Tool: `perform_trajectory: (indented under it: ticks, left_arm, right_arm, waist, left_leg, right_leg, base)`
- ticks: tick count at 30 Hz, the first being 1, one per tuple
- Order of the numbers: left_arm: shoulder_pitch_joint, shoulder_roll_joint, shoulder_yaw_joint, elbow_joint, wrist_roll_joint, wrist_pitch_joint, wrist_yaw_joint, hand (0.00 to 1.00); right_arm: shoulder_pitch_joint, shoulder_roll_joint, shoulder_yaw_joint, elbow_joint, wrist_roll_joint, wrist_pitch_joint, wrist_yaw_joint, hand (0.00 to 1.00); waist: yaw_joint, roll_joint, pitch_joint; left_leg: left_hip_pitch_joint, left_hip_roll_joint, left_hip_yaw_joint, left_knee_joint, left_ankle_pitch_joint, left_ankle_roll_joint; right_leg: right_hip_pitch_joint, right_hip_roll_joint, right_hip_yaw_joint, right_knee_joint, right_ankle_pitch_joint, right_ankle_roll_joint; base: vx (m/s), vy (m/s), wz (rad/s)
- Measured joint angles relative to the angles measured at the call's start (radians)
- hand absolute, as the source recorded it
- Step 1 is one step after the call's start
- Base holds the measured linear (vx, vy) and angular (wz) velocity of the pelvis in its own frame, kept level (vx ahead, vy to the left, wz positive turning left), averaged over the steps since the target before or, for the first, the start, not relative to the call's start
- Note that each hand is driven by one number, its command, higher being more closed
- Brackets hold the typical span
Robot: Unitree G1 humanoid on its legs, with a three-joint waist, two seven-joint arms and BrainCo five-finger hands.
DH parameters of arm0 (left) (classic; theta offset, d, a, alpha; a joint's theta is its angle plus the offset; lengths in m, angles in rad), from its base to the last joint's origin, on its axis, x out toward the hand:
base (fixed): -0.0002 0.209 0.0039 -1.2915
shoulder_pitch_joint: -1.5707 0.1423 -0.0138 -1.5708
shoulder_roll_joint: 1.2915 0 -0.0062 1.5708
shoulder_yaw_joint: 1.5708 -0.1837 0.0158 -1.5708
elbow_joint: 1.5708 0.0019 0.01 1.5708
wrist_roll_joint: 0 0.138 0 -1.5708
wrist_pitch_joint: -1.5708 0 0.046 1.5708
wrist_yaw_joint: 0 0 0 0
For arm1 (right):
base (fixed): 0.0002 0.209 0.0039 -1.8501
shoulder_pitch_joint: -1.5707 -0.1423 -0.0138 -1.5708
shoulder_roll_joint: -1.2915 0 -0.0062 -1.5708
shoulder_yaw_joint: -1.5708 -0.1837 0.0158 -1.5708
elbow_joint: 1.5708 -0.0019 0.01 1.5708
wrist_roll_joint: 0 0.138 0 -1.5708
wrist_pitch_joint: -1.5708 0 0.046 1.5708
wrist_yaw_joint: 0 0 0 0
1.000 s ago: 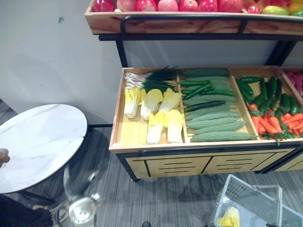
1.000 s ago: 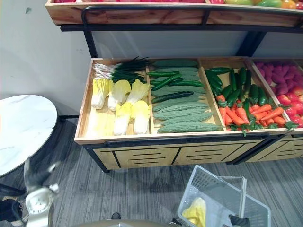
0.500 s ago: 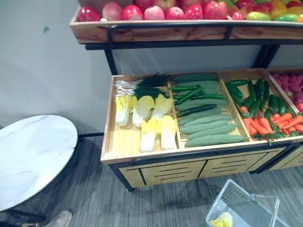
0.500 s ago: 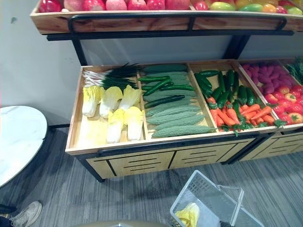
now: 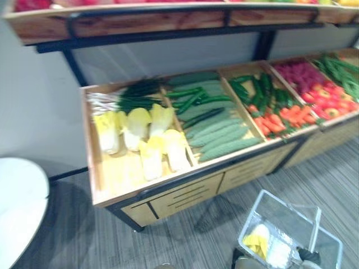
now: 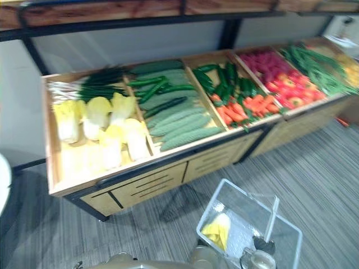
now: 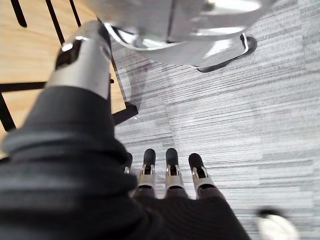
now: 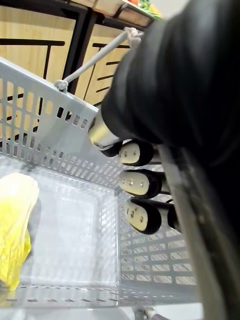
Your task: Pick vegetable in the basket
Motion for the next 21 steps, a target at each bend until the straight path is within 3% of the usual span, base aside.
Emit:
perform_trajectory:
  ticks: [1,3,7,8,9,10,11,12,13,15,16,17,19,20,21]
  left_arm:
    - [-0.023,0.014,-0.007,-0.008,0.020,-0.001,-0.001,0.00]
    - [-0.025,0.029,-0.019,-0.017,0.026,0.000,-0.007,0.00]
    - [-0.026,0.040,-0.019,-0.017,0.024,0.000,-0.022,0.00]
    - [-0.027,0.039,-0.018,-0.016,0.024,0.000,-0.022,0.00]
    - [-0.033,0.026,-0.018,-0.011,0.023,0.001,-0.023,0.00]
    - [-0.036,0.004,-0.019,-0.002,0.023,0.001,-0.024,0.00]
    - [-0.040,-0.001,-0.019,0.000,0.023,0.000,-0.025,0.00]
    - [-0.048,-0.003,-0.030,0.006,0.022,-0.002,-0.024,0.00]
    - [-0.057,0.000,-0.040,0.006,0.022,-0.002,-0.024,0.00]
    - [-0.071,-0.010,-0.048,0.020,0.022,0.006,-0.024,0.00]
    - [-0.070,-0.012,-0.049,0.022,0.022,0.006,-0.024,0.00]
    - [-0.074,-0.008,-0.056,0.027,0.023,0.007,-0.023,0.00]
    - [-0.073,-0.008,-0.053,0.026,0.021,0.006,-0.021,0.00]
    - [-0.070,-0.010,-0.048,0.026,0.021,0.006,-0.021,0.00]
    - [-0.066,-0.008,-0.042,0.026,0.018,0.000,-0.021,0.00]
  right_arm:
    - [0.002,0.004,0.012,-0.009,0.000,-0.004,0.002,1.00]
    - [0.002,0.004,0.015,-0.008,-0.001,-0.006,0.003,1.00]
    - [-0.006,0.001,0.056,0.015,-0.027,-0.012,0.023,1.00]
    - [-0.012,-0.002,0.056,0.023,-0.032,-0.013,0.027,1.00]
    - [-0.019,-0.023,0.056,0.035,-0.033,-0.015,0.031,1.00]
    - [-0.018,-0.045,0.059,0.049,-0.033,-0.012,0.031,1.00]
    - [-0.022,-0.049,0.064,0.056,-0.033,-0.012,0.030,1.00]
    - [-0.033,-0.050,0.084,0.064,-0.032,-0.011,0.030,1.00]
    - [-0.037,-0.051,0.091,0.068,-0.033,-0.011,0.031,1.00]
    - [-0.037,-0.059,0.109,0.070,-0.032,-0.008,0.025,1.00]
    - [-0.034,-0.059,0.119,0.070,-0.032,-0.007,0.024,1.00]
    - [-0.018,-0.060,0.139,0.063,-0.034,-0.013,0.029,1.00]
    - [-0.017,-0.061,0.151,0.056,-0.034,-0.014,0.028,1.00]
    - [-0.017,-0.069,0.166,0.056,-0.034,-0.016,0.029,1.00]
    - [-0.016,-0.076,0.174,0.057,-0.040,-0.017,0.029,1.00]
  waist:
    - [0.000,-0.006,0.026]
    - [0.001,-0.012,0.033]
    - [0.001,-0.028,0.024]
    - [0.000,-0.035,0.023]
    - [-0.003,-0.022,0.028]
    - [-0.001,0.003,0.015]
    - [0.002,0.015,0.010]
    - [-0.001,0.002,0.012]
    - [-0.006,-0.008,0.020]
    - [-0.024,0.020,0.017]
    - [-0.025,0.027,0.013]
    - [-0.029,0.023,0.015]
    - [-0.027,0.027,0.013]
    - [-0.024,0.023,0.016]
    - [-0.024,0.010,0.024]
  left_leg:
    - [0.031,-0.003,0.056,-0.043,0.028,0.008]
    - [0.084,-0.005,0.140,-0.116,0.072,0.015]
    - [0.122,-0.012,0.324,-0.182,0.126,0.013]
    - [0.126,-0.010,0.347,-0.175,0.130,0.010]
    - [0.141,-0.004,0.382,-0.171,0.137,0.005]
    - [0.132,0.023,0.404,-0.172,0.138,0.003]
    - [0.129,0.038,0.427,-0.171,0.141,-0.002]
    - [0.132,0.040,0.471,-0.147,0.143,-0.009]
    - [0.134,0.046,0.491,-0.129,0.142,-0.010]
    - [0.139,0.118,0.519,-0.083,0.158,-0.033]
    - [0.147,0.138,0.522,-0.074,0.168,-0.034]
    - [0.155,0.190,0.521,-0.019,0.195,-0.029]
    - [0.166,0.242,0.496,0.065,0.237,-0.036]
    - [0.164,0.260,0.417,0.134,0.289,-0.026]
    - [0.137,0.247,0.300,0.181,0.290,-0.044]
  right_leg:
    - [-0.022,-0.019,-0.063,0.160,-0.104,-0.051]
    - [0.000,-0.046,-0.172,0.313,-0.203,-0.101]
    - [0.074,-0.142,-0.346,0.397,-0.291,-0.094]
    - [0.071,-0.142,-0.363,0.382,-0.302,-0.091]
    - [0.073,-0.122,-0.391,0.338,-0.309,-0.093]
    - [0.084,-0.058,-0.379,0.223,-0.307,-0.084]
    - [0.101,-0.042,-0.366,0.170,-0.322,-0.074]
    - [0.093,-0.068,-0.382,0.198,-0.405,-0.052]
    - [0.081,-0.079,-0.395,0.213,-0.437,-0.050]
    - [0.075,0.014,-0.350,0.163,-0.409,-0.080]
    - [0.080,0.036,-0.338,0.143,-0.402,-0.090]
    - [0.090,0.084,-0.301,0.108,-0.388,-0.107]
    - [0.094,0.118,-0.242,0.096,-0.383,-0.116]
    - [0.101,0.131,-0.181,0.095,-0.378,-0.124]
    - [0.112,0.135,-0.123,0.084,-0.370,-0.137]
  base:
    - [-0.20,0.161,-1.04]
    - [-0.11,0.130,-1.19]
    - [-0.06,-0.038,-1.29]
    - [-0.05,-0.204,-1.24]
    - [-0.06,-0.222,-1.21]
    - [-0.05,-0.182,-1.20]
    - [-0.04,-0.228,-1.07]
    - [-0.04,-0.256,-0.77]
    - [-0.06,-0.374,-0.83]
    - [-0.02,-0.297,-0.79]
    - [0.03,-0.247,-0.98]
    - [0.05,-0.269,-0.99]
    - [0.05,-0.249,-1.11]
    - [0.04,-0.165,-1.28]
    - [0.06,-0.124,-1.65]
